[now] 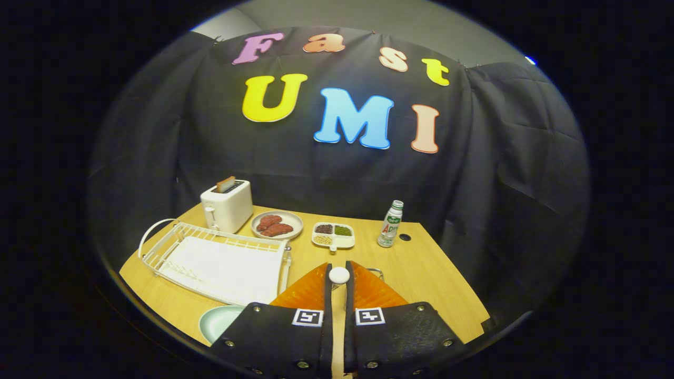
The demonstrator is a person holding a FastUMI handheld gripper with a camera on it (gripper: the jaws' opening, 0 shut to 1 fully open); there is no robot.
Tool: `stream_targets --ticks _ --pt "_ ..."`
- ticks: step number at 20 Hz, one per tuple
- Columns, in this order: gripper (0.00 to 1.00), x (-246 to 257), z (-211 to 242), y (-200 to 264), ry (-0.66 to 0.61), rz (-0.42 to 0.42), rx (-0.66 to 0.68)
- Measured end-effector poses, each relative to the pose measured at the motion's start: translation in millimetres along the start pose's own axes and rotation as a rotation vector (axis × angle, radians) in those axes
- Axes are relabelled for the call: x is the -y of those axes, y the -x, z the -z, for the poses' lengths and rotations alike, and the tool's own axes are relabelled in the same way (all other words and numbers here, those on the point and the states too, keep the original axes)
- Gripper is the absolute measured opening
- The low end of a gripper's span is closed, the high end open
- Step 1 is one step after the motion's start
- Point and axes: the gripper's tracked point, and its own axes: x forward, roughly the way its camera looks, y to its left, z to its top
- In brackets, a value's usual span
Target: Take the plate from the dish rack, then take the spoon from the basket and place it into the plate.
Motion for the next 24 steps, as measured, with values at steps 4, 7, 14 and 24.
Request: stream_targets --ticks 4,7,14,24 --pt "0.08 -58.4 18.0 22.2 0.014 -0.124 -0.027" --pt "0.08 -92.6 44.0 30.4 0.042 -0.200 -0.085" --pt "0.08 -152.7 106.7 19.6 0.065 -0.347 -0.232" --pt "0.17 -149.2 109.9 -2.5 0.061 -0.382 -0.225"
